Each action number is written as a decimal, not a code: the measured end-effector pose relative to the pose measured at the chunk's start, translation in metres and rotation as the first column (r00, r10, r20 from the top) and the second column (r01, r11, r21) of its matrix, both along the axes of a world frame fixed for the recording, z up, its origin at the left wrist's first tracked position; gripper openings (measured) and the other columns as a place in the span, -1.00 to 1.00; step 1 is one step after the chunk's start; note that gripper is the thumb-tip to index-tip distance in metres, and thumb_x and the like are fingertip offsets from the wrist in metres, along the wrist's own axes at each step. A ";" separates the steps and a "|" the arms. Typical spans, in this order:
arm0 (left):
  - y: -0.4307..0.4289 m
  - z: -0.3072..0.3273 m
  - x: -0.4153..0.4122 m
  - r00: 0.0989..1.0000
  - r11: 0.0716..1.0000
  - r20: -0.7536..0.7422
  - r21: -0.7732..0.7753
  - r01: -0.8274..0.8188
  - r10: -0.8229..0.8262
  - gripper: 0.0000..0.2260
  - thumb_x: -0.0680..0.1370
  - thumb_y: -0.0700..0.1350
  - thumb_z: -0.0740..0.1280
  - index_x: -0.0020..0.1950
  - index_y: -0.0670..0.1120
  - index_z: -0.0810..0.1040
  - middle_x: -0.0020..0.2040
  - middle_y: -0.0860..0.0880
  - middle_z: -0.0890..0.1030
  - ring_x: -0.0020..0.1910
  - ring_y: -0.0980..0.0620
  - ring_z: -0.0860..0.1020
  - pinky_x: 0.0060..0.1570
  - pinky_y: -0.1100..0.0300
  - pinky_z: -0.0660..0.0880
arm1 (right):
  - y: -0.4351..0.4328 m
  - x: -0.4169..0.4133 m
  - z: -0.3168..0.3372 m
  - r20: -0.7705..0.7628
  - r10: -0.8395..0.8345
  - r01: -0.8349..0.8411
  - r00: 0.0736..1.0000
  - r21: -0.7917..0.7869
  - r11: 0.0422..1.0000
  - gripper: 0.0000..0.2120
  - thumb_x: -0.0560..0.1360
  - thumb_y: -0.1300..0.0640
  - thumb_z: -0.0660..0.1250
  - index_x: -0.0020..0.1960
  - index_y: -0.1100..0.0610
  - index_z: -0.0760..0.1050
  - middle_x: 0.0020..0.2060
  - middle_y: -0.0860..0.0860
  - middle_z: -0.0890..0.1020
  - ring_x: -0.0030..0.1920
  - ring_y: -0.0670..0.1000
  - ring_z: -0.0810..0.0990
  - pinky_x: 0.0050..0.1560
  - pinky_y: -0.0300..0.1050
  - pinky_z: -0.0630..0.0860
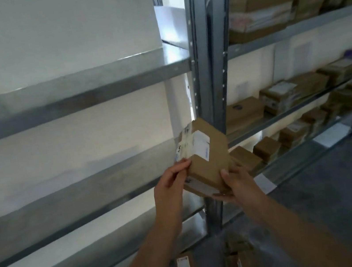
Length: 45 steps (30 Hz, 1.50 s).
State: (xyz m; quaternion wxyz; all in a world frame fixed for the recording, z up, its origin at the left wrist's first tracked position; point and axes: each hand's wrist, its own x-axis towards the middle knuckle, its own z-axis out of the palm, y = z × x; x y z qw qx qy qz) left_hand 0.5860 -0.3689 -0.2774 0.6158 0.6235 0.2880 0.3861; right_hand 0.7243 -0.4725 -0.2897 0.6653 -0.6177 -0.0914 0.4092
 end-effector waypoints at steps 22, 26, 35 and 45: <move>0.028 0.134 -0.179 0.942 0.988 0.320 -0.141 -0.062 0.105 -0.65 0.54 0.23 0.27 0.31 0.24 0.48 0.22 0.17 0.58 0.20 0.13 0.54 -0.09 -0.14 0.61 | 0.071 -0.152 0.134 0.295 0.450 -0.523 0.843 0.254 0.814 -0.01 0.36 0.31 0.54 0.48 -0.26 0.02 0.33 0.12 0.51 0.22 0.16 0.59 0.15 0.21 0.58; 0.049 0.144 -0.247 0.945 0.987 0.285 -0.083 -0.141 0.159 -0.65 0.52 0.16 0.35 0.31 0.26 0.47 0.20 0.19 0.60 0.13 0.16 0.60 -0.13 -0.06 0.63 | 0.100 -0.217 0.142 0.378 0.422 -0.508 0.824 0.162 0.846 0.06 0.32 0.28 0.58 0.51 -0.20 -0.03 0.38 0.10 0.45 0.22 0.12 0.58 0.10 0.08 0.62; 0.074 0.156 -0.406 0.939 0.953 0.194 0.053 -0.299 0.284 -0.50 0.48 0.09 0.35 0.41 0.32 0.35 0.31 0.13 0.54 0.32 -0.02 0.49 0.17 -0.19 0.54 | 0.157 -0.360 0.151 0.721 0.297 -0.458 0.626 0.032 0.888 0.15 0.16 0.08 0.69 0.49 -0.04 -0.02 0.47 -0.06 0.11 0.48 -0.01 0.16 0.46 0.01 0.22; 0.093 0.133 -0.560 0.885 0.901 0.189 -0.188 -0.392 0.425 -0.60 0.52 0.28 0.23 0.33 0.23 0.51 0.23 0.03 0.63 0.19 -0.06 0.62 0.10 -0.02 0.57 | 0.187 -0.494 0.140 0.457 0.591 -0.666 0.664 0.004 0.746 -0.44 0.51 0.37 0.26 0.28 -0.19 0.23 0.33 -0.04 0.43 0.29 0.03 0.43 0.36 0.08 0.41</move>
